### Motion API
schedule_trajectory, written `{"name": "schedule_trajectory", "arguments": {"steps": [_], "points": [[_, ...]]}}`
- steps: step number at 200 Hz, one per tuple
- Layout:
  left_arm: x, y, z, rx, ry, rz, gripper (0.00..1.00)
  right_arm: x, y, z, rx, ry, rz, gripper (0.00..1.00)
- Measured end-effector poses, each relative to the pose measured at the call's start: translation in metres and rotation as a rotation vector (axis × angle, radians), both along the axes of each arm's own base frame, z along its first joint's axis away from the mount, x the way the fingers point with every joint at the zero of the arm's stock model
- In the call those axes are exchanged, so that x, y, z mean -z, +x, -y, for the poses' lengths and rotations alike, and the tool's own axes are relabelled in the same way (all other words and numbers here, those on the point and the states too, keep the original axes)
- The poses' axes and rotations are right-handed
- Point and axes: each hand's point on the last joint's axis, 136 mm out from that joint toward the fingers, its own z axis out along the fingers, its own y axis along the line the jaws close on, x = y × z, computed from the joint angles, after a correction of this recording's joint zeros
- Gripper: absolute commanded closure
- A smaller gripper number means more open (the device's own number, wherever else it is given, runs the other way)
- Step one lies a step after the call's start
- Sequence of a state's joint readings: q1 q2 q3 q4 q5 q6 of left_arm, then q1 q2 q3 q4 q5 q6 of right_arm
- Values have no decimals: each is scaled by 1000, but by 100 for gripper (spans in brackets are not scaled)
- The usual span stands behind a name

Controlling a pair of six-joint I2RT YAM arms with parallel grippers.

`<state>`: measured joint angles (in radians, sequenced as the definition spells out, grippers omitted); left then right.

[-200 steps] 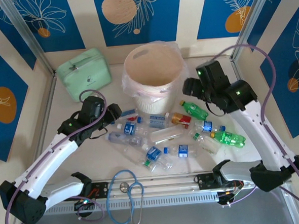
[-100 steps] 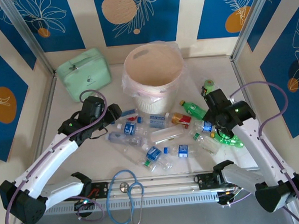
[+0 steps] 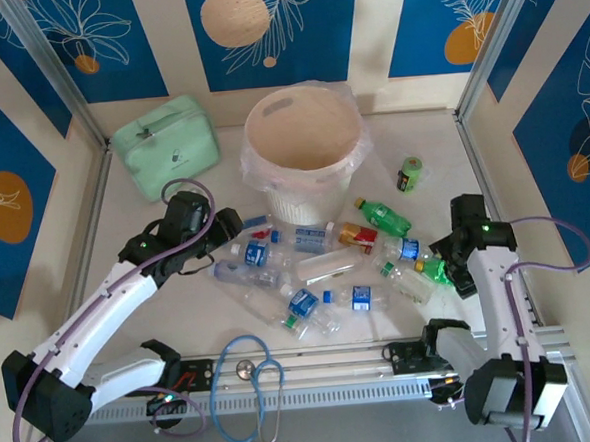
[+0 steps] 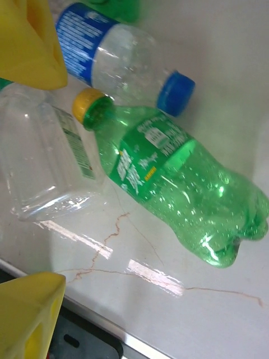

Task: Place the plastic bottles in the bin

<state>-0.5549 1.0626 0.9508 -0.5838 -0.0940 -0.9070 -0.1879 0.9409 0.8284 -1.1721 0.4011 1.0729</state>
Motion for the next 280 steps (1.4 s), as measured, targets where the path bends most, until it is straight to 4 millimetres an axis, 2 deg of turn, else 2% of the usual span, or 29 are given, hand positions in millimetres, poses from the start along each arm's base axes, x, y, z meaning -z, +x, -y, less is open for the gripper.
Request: {"name": "schedule_trajectory", "arguments": {"steps": [22, 95, 134, 186, 219, 280], "points": [[1, -1, 1, 6, -5, -5, 27, 10, 1, 10, 72, 32, 3, 6], [5, 0, 3, 12, -2, -19, 26, 44, 12, 33, 177, 85, -28, 6], [7, -1, 3, 12, 1, -24, 26, 54, 27, 40, 188, 95, -10, 6], [12, -1, 3, 11, 6, -32, 26, 75, 39, 44, 195, 127, -38, 13], [13, -1, 2, 11, 8, -35, 27, 85, 40, 45, 198, 134, -45, 15], [16, -2, 2, 11, 11, -40, 27, 93, 43, 48, 186, 129, -41, 34]]}}
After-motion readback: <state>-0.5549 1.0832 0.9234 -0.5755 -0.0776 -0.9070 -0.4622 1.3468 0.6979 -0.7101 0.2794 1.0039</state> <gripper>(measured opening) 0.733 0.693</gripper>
